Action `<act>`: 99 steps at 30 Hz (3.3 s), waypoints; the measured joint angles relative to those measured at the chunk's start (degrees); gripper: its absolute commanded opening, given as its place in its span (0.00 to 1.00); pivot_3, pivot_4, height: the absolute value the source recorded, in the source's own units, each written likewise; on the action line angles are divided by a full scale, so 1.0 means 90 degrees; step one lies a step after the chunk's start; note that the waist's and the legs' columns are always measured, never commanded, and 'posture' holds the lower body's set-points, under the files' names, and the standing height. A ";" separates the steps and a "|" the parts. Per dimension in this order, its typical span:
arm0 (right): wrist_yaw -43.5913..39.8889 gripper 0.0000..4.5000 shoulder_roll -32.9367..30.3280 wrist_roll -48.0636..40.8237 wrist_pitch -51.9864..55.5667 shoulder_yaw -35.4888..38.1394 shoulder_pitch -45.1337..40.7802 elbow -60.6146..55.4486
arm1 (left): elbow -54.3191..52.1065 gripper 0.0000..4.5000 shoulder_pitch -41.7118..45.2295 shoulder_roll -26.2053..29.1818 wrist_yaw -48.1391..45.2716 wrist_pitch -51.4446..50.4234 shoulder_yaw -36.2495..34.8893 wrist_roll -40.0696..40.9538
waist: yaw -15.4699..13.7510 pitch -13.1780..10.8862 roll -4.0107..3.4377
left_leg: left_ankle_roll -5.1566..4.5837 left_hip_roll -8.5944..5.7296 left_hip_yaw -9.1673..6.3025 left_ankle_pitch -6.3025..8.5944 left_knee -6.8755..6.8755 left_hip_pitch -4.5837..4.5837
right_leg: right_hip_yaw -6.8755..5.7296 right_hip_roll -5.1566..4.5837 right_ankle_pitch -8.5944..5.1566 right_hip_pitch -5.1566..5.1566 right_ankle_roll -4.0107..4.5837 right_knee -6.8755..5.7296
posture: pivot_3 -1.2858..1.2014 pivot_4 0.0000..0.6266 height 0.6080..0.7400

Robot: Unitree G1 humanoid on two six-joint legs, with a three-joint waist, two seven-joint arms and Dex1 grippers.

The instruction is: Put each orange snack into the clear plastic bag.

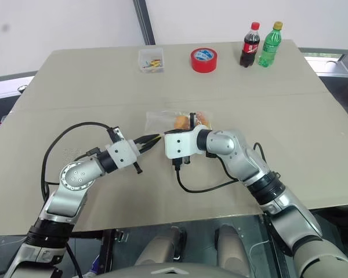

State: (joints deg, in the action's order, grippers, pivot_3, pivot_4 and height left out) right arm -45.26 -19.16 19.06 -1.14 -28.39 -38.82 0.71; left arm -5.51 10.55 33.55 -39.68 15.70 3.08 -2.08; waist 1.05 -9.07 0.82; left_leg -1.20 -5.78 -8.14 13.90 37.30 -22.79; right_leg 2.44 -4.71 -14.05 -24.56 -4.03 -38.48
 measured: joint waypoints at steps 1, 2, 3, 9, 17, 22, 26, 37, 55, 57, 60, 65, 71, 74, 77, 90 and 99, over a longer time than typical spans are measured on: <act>-0.0063 0.20 0.0015 -0.0062 0.0060 0.0011 0.0000 -0.0022 | 0.0000 0.00 0.0004 -0.0004 0.0000 0.0000 0.0000 -0.0001 | -0.0001 0.0000 0.0000 | 0.0000 0.0000 0.0000 0.0000 0.0000 0.0000 | 0.0000 0.0000 0.0000 0.0000 0.0000 0.0000 | 0.52 0.24 1.00; -0.0103 0.26 0.0023 -0.0118 0.0092 0.0010 0.0001 -0.0036 | 0.0001 0.00 0.0009 -0.0005 0.0001 0.0000 0.0000 -0.0001 | 0.0000 0.0000 0.0000 | 0.0000 0.0000 0.0000 0.0000 0.0000 0.0000 | 0.0000 0.0000 0.0000 0.0000 0.0000 0.0000 | 0.52 0.24 1.00; -0.0118 0.45 0.0030 -0.0136 0.0095 0.0010 0.0001 -0.0054 | 0.0001 0.00 0.0016 -0.0007 0.0004 0.0000 0.0000 -0.0003 | 0.0002 0.0000 0.0000 | 0.0000 0.0000 0.0000 0.0000 0.0000 0.0000 | 0.0000 0.0000 0.0000 0.0000 0.0000 0.0000 | 0.52 0.24 1.00; -0.0176 0.47 0.0073 -0.0192 0.0102 0.0010 0.0001 -0.0110 | 0.0001 0.00 0.0029 -0.0009 0.0014 -0.0001 0.0000 -0.0013 | -0.0001 0.0000 0.0000 | 0.0000 0.0000 0.0000 0.0000 0.0000 0.0000 | 0.0000 -0.0001 0.0000 0.0000 0.0000 0.0000 | 0.52 0.24 1.00; -0.0206 0.09 0.0153 -0.0241 0.0121 0.0010 -0.0004 -0.0108 | 0.0003 0.00 0.0026 -0.0011 0.0049 -0.0016 -0.0002 -0.0071 | 0.0000 0.0000 0.0000 | 0.0000 0.0000 -0.0001 0.0000 0.0000 0.0000 | 0.0000 0.0000 0.0000 0.0000 0.0000 0.0000 | 0.52 0.24 1.00; -0.0196 0.09 0.0151 -0.0235 0.0133 0.0012 -0.0004 -0.0108 | 0.0002 0.00 0.0021 -0.0012 0.0054 -0.0015 0.0000 -0.0074 | 0.0003 0.0000 0.0000 | 0.0000 0.0000 -0.0001 0.0000 0.0000 0.0000 | -0.0001 0.0000 0.0000 0.0000 0.0000 0.0000 | 0.52 0.24 1.00; -0.0190 0.09 0.0155 -0.0227 0.0141 0.0012 -0.0004 -0.0109 | 0.0002 0.00 0.0016 -0.0012 0.0066 -0.0015 0.0000 -0.0074 | 0.0002 0.0000 0.0000 | 0.0000 0.0000 -0.0001 0.0000 0.0000 0.0000 | 0.0000 0.0000 0.0000 0.0000 0.0000 0.0000 | 0.52 0.24 1.00; -0.0162 0.68 0.0154 -0.0180 0.0392 0.0014 -0.0004 -0.0191 | -0.0007 0.00 0.0018 -0.0022 0.0079 -0.0025 0.0002 -0.0040 | 0.0004 0.0000 0.0000 | 0.0000 0.0000 -0.0001 0.0000 0.0000 0.0000 | 0.0000 0.0000 0.0000 0.0000 0.0000 0.0000 | 0.52 0.24 1.00; -0.0090 0.26 0.0151 -0.0157 0.0392 0.0015 -0.0005 -0.0186 | -0.0007 0.00 0.0018 -0.0022 0.0114 -0.0034 0.0002 -0.0016 | 0.0003 0.0000 0.0000 | 0.0000 0.0000 -0.0001 0.0000 0.0000 0.0000 | 0.0000 0.0000 0.0000 0.0000 0.0000 0.0000 | 0.52 0.24 1.00; -0.0089 0.10 0.0151 -0.0157 0.0392 0.0015 -0.0005 -0.0185 | -0.0007 0.00 0.0018 -0.0022 0.0115 -0.0035 0.0002 -0.0015 | 0.0003 0.0000 0.0000 | 0.0000 0.0000 -0.0001 0.0000 0.0000 0.0000 | 0.0000 0.0000 0.0000 0.0000 0.0000 0.0000 | 0.52 0.24 1.00; -0.0052 0.02 0.0140 -0.0154 0.0391 0.0037 -0.0007 -0.0186 | -0.0007 0.00 0.0017 -0.0027 0.0121 -0.0048 0.0001 -0.0018 | 0.0002 0.0000 0.0000 | 0.0000 0.0000 -0.0001 0.0000 0.0000 0.0000 | 0.0000 0.0000 0.0000 0.0000 0.0000 0.0000 | 0.52 0.24 1.00; -0.0044 0.02 0.0143 -0.0154 0.0392 0.0038 -0.0007 -0.0186 | -0.0007 0.00 0.0017 -0.0026 0.0121 -0.0055 0.0001 -0.0015 | 0.0003 0.0000 0.0000 | 0.0000 0.0000 -0.0001 0.0000 0.0000 0.0000 | 0.0000 0.0000 0.0000 -0.0001 0.0000 0.0000 | 0.52 0.24 1.00; -0.0026 0.02 0.0127 -0.0143 0.0417 0.0039 -0.0006 -0.0206 | -0.0007 0.00 0.0009 -0.0060 0.0123 -0.0079 -0.0012 0.0047 | 0.0003 0.0000 0.0000 | 0.0000 0.0000 -0.0001 0.0000 0.0000 0.0000 | 0.0000 0.0000 0.0000 -0.0001 0.0000 0.0000 | 0.52 0.24 1.00; 0.0031 0.02 0.0000 -0.0147 0.0548 0.0058 0.0034 -0.0337 | -0.0010 0.00 -0.0007 -0.0089 0.0122 -0.0095 -0.0023 0.0235 | -0.0004 0.0000 0.0000 | 0.0000 0.0000 -0.0001 0.0000 0.0000 0.0000 | -0.0001 0.0000 0.0000 0.0000 0.0000 0.0000 | 0.52 0.24 1.00; 0.0119 0.02 -0.0296 -0.0149 0.0799 0.0325 0.0289 -0.0518 | -0.0030 0.00 -0.0014 -0.0080 0.0124 -0.0125 -0.0076 0.0283 | -0.0033 0.0000 0.0000 | 0.0000 -0.0002 -0.0002 0.0000 0.0000 0.0000 | -0.0002 -0.0003 0.0000 0.0001 0.0000 0.0001 | 0.52 0.24 1.00; 0.0480 0.02 -0.1269 -0.0143 0.1642 0.1279 0.0870 -0.0936 | 0.0024 0.00 0.0381 -0.0222 0.0260 -0.0442 -0.0125 0.0461 | -0.0013 0.0000 0.0000 | 0.0000 0.0000 0.0004 0.0001 -0.0001 0.0000 | 0.0002 -0.0003 0.0000 0.0001 -0.0001 0.0002 | 0.52 0.24 1.00; 0.1583 0.02 -0.1260 -0.0025 0.0995 0.1378 -0.0861 0.0850 | 0.1647 0.00 0.2468 -0.0404 0.0435 -0.0499 -0.0130 0.0479 | -0.0008 -0.0001 0.0002 | 0.0001 -0.0002 0.0004 0.0000 0.0000 -0.0008 | -0.0001 -0.0003 0.0001 -0.0002 -0.0001 0.0010 | 0.52 0.24 1.00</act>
State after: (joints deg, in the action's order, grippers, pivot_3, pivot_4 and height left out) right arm -31.02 -30.50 18.84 7.81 -15.99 -46.57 8.36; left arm 9.31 32.76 29.91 -35.76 11.20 1.91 2.22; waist 0.97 -9.08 0.84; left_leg -1.19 -5.80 -8.10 13.90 37.30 -22.86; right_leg 2.43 -4.74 -14.05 -24.57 -4.04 -38.38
